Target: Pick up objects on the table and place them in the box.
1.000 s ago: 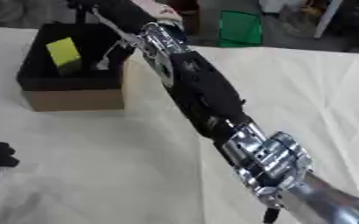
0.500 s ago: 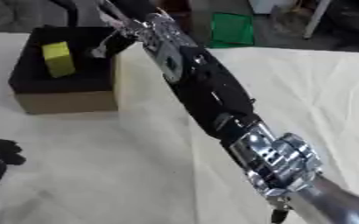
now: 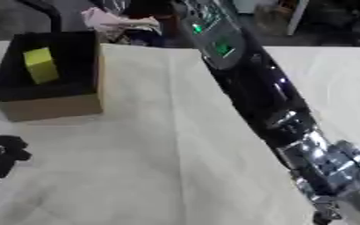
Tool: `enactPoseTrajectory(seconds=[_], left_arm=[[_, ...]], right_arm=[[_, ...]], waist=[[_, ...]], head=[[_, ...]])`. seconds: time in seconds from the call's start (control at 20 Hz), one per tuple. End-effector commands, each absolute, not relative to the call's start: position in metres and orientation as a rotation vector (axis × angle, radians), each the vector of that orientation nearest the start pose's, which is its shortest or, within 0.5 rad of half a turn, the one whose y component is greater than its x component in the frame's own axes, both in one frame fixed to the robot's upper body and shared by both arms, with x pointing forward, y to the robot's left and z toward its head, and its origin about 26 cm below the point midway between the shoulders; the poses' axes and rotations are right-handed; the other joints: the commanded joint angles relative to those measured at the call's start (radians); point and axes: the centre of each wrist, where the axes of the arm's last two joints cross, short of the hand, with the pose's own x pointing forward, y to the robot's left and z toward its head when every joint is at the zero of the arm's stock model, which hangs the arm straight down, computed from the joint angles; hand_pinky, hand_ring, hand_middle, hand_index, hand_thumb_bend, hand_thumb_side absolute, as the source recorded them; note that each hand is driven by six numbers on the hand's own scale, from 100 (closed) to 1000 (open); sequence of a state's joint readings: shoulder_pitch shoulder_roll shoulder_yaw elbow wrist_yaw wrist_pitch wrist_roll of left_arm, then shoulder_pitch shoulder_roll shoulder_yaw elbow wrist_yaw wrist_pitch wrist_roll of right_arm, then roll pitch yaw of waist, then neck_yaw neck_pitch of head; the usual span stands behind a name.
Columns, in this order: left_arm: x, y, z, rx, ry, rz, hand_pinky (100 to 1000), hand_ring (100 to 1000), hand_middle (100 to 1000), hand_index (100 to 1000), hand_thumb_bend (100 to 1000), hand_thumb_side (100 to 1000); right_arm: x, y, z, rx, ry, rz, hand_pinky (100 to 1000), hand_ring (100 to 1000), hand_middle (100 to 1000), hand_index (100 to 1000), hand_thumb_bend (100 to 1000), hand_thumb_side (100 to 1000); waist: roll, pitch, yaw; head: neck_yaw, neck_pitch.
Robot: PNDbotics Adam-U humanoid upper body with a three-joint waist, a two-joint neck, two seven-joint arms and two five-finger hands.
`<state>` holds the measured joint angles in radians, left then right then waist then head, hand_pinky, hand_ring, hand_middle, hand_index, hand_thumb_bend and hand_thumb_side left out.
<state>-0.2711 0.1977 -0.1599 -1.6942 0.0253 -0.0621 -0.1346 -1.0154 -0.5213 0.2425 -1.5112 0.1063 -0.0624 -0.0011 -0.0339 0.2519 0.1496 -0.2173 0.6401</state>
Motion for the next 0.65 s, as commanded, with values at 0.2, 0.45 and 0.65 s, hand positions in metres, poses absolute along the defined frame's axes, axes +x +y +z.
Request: enactPoseTrajectory(seconds=[0.2, 0.45, 0.65], left_arm=[[0.329, 0.224, 0.102, -0.092, -1.978, -0.44, 680, 600, 595, 700, 601, 544], [0.327, 0.23, 0.099, -0.058, -1.971, -0.408, 679, 600, 596, 700, 599, 552], [0.325, 0.235, 0.096, -0.036, -1.965, -0.385, 680, 600, 596, 701, 597, 555]], right_arm=[[0.355, -0.232, 0.347, -0.292, -2.487, 0.687, 617, 699, 664, 858, 337, 260], [0.329, -0.251, 0.322, -0.242, -2.453, 0.62, 616, 700, 663, 859, 285, 291], [0.323, -0.261, 0.297, -0.244, -2.404, 0.551, 611, 697, 660, 859, 246, 316]], waist=[[0.01, -0.019, -0.043], [0.021, -0.014, -0.079], [0.032, -0.013, -0.104]], head=[[0.052, 0.032], [0.086, 0.062], [0.111, 0.083]])
